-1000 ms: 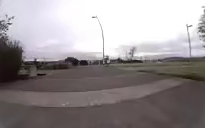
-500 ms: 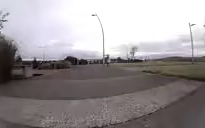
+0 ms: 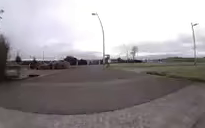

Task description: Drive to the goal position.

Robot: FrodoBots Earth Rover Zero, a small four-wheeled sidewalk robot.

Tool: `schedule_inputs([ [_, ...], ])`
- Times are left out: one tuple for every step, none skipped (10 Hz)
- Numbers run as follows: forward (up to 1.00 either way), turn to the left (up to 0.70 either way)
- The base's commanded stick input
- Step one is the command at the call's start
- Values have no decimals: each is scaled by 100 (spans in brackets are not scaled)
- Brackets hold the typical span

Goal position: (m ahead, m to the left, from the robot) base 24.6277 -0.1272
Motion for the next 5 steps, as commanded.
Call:
schedule_inputs([
  [100, 0],
  [100, 0],
  [100, 0],
  [100, 0],
  [0, 0],
])
